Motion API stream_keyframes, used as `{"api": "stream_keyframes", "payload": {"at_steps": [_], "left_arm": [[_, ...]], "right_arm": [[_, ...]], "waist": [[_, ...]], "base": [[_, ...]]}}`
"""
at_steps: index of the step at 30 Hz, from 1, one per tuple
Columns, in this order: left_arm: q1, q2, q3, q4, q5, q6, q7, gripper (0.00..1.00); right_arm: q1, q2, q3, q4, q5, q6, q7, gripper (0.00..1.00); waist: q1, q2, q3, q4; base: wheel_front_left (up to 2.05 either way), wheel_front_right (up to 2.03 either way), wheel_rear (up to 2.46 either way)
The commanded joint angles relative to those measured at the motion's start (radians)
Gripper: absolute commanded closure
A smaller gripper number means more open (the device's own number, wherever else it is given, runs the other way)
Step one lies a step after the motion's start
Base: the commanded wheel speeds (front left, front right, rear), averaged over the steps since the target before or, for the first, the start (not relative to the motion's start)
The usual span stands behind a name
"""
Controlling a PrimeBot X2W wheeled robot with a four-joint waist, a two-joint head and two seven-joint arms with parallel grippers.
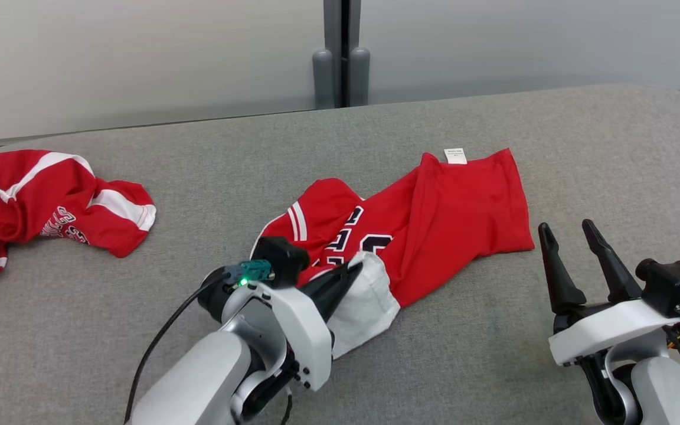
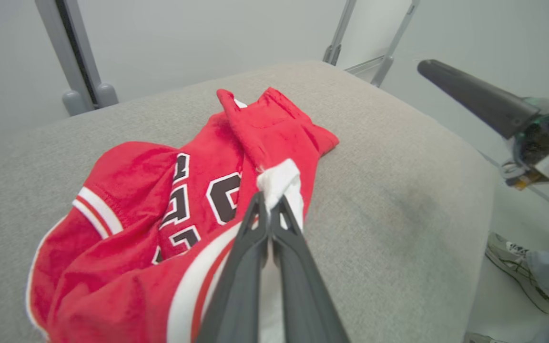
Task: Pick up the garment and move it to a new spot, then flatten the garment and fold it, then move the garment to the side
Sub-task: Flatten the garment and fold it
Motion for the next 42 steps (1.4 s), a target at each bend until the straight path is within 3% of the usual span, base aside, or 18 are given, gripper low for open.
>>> {"api": "stream_keyframes", "payload": {"at_steps": [1,2,3,9,16,19,26,31,42], "left_arm": [[-0.024,-0.004,0.001,0.031,0.007,-0.008,-0.020,1.00],[-0.049,-0.021,-0.003,0.087,0.022,-0.011,-0.048,0.22],[-0.074,-0.037,-0.009,0.139,0.036,-0.015,-0.082,0.00],[-0.154,-0.085,-0.022,0.343,0.096,-0.025,-0.281,0.00],[-0.087,-0.047,-0.015,0.293,0.122,0.009,-0.396,0.00],[-0.016,-0.023,-0.019,0.200,0.105,0.029,-0.379,0.00],[0.097,0.006,-0.118,0.047,0.088,0.016,-0.222,0.00],[0.016,-0.047,-0.166,0.146,0.110,0.010,-0.160,0.00],[-0.115,-0.123,-0.194,0.420,0.146,0.004,-0.203,0.00]], "right_arm": [[-0.005,-0.005,-0.001,0.002,-0.003,0.000,0.004,0.00],[-0.008,-0.007,0.002,0.003,-0.003,0.000,0.004,0.00],[-0.013,-0.008,0.003,0.004,-0.002,0.000,0.003,0.00],[-0.016,-0.009,0.000,0.015,-0.001,0.000,-0.009,0.00],[0.006,0.003,-0.014,0.036,0.000,0.000,-0.031,0.00],[0.017,0.004,-0.023,0.040,0.001,0.000,-0.033,0.00],[-0.006,-0.006,-0.031,0.030,0.004,0.000,-0.037,0.00],[-0.047,-0.017,-0.041,0.023,-0.004,0.000,-0.039,0.00],[-0.076,-0.024,-0.048,0.040,0.001,0.000,-0.057,0.00]], "waist": [[0.0000,-0.0001,0.012,-0.013],[0.0000,-0.0001,0.016,-0.018],[0.0000,-0.0001,0.019,-0.022],[0.0000,-0.0001,0.026,-0.025],[0.0000,-0.0001,-0.001,0.003],[0.0000,-0.0001,-0.011,0.010],[0.0000,-0.0001,0.018,-0.010],[0.0000,-0.0001,0.082,-0.060],[0.0000,-0.0001,0.131,-0.124]], "base": [[0.00,0.00,0.00],[0.00,0.00,0.00],[0.00,0.00,0.00],[0.00,0.00,0.00],[0.00,0.00,0.00],[0.00,0.00,0.00],[0.00,0.00,0.00],[0.00,0.00,0.00],[0.00,0.00,0.00]]}}
